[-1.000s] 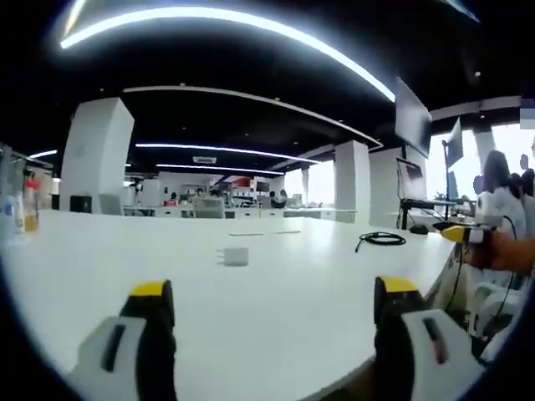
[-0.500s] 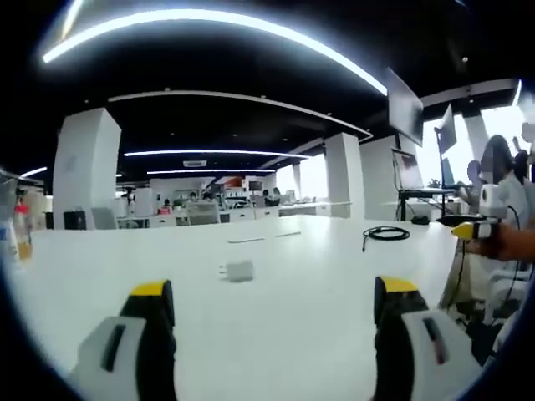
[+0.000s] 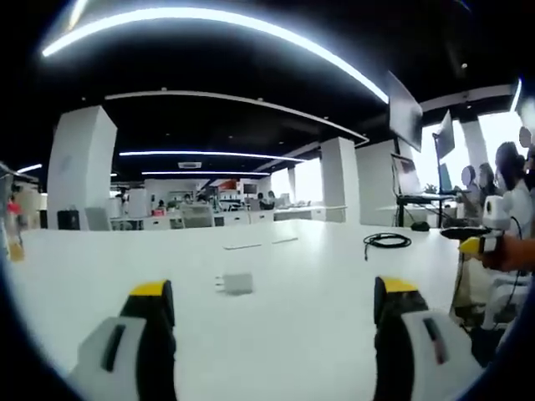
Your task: Plug the desk Type‑C cable into the charger adapter.
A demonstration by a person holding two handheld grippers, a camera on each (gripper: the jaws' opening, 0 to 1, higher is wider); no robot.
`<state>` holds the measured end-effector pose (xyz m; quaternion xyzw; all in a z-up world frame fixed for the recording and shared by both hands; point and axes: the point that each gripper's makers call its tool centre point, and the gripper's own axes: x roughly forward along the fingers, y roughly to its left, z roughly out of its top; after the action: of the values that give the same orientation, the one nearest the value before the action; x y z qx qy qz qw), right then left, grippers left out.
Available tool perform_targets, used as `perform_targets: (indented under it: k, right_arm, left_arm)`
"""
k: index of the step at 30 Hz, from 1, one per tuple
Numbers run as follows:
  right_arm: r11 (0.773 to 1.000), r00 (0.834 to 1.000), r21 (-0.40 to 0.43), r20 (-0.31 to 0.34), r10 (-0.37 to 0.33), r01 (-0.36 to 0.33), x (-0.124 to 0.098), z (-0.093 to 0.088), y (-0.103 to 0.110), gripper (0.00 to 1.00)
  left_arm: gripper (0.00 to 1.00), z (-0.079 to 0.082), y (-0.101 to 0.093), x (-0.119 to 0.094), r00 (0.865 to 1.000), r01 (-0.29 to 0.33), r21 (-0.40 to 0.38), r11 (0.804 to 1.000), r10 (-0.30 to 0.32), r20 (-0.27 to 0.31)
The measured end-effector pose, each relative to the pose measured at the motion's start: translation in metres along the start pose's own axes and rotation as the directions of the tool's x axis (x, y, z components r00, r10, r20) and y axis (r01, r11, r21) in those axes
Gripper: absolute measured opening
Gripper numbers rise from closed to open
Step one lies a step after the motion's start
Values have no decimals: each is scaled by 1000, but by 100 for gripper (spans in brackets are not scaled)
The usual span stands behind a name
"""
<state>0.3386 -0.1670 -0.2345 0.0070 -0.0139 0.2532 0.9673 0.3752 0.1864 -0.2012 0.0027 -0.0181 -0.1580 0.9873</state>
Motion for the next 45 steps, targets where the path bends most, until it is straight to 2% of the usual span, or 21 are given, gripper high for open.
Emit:
perform_targets:
  k: [9, 15, 21, 35, 45]
  right_arm:
    - [1000, 1000, 1, -2, 4, -4, 1, -1, 1, 97]
    - [1000, 1000, -7, 1, 1, -1, 0, 0, 1, 96]
    - [1000, 1000, -6, 0, 0, 0, 0, 0, 1, 96]
    - [1000, 1000, -8, -5, 0, 0, 0, -2, 1, 95]
    - [1000, 1000, -9, -5, -2, 2, 0, -4, -1, 94]
  left_arm:
    - [99, -5, 9, 9, 1000, -1, 20, 1000, 1, -18]
    - [98, -1, 14, 13, 1000, -4, 38, 999, 3, 7]
    - [97, -1, 17, 19, 1000, 0, 49, 999, -1, 6]
    - [97, -3, 28, 32, 1000, 15, 92, 996, -13, -25]
    - [92, -5, 34, 44, 998, 47, 108, 993, -43, -38]
